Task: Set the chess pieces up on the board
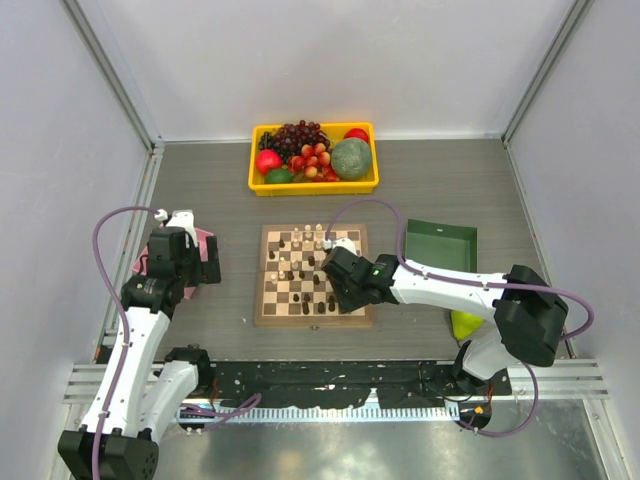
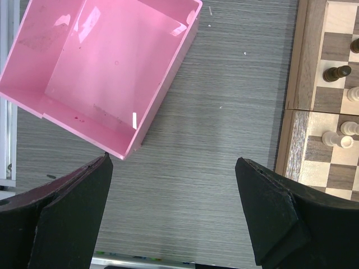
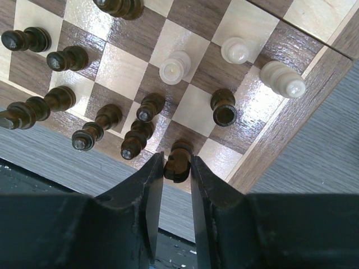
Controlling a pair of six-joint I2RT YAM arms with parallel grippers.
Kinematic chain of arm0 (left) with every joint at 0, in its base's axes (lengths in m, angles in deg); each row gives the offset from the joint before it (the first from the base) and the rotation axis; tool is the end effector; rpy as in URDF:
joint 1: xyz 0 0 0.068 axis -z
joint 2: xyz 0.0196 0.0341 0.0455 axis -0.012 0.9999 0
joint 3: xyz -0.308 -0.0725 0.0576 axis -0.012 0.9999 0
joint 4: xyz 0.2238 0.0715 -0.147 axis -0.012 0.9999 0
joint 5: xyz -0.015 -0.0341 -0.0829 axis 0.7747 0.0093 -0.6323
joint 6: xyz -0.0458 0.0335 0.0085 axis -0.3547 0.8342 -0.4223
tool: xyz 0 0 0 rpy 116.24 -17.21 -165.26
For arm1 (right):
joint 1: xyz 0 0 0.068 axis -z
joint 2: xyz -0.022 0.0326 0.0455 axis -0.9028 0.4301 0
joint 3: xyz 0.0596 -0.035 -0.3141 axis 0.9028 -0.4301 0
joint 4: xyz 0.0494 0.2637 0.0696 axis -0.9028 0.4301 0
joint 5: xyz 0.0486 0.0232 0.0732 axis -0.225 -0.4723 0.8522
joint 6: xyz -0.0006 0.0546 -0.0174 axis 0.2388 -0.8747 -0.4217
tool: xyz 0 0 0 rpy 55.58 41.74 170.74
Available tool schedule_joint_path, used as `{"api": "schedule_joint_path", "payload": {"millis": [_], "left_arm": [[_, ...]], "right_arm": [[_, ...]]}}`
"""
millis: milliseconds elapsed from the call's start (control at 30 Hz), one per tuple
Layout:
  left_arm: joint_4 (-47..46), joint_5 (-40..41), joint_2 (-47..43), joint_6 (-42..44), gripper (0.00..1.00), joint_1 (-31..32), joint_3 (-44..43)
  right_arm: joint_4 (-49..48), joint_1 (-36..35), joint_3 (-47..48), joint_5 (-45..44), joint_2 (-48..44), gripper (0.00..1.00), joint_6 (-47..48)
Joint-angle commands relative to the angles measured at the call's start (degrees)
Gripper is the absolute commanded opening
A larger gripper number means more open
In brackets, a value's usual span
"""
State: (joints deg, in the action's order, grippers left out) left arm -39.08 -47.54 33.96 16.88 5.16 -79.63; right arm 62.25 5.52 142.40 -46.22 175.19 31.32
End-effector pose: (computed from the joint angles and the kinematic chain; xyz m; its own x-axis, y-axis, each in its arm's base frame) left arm 0.1396 -0.0043 0.3119 -0.6854 -0.0892 -0.7227 -0.1400 0.9901 0.0105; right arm 0.1637 0.2588 0.2431 -0.8125 -0.3561 -0.4615 -0.4468 0.8890 0.1007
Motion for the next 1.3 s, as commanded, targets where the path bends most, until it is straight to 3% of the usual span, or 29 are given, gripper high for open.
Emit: {"api": "schedule_joint_path", "payload": {"millis": [0,167,333,567,900,1267], "left_arm": [[-0.5,0.4,0.1,0.6,0.99,-0.2,-2.2],[-0.4,0.4,0.1,0.6,0.99,-0.2,-2.2],[-0.5,0.5,-0.1,0.5,0.99,-0.3,-2.2],[-0.4,-0.5,-0.1,0.6,0.99,-0.3,-2.4],[-0.4,-0.8,-1.4,0.6,0.99,-0.3,-2.2],[-0.5,-0.5,-1.5,0.7,0.99,-0.3,-2.2]], "right_arm": [[-1.5,-0.2,0.5,-0.5,-0.7,0.33,0.2],[-1.6,-0.4,0.2,-1.9,-2.3,0.38,-0.2],[-2.4,-0.4,-0.6,-4.7,-8.2,0.49,-1.1],[-2.3,-0.3,4.2,-9.0,-11.4,0.57,1.0],[2.4,2.1,15.2,-8.5,-1.6,0.58,1.4],[3.5,3.3,8.3,-4.6,-2.3,0.50,-3.1]]}}
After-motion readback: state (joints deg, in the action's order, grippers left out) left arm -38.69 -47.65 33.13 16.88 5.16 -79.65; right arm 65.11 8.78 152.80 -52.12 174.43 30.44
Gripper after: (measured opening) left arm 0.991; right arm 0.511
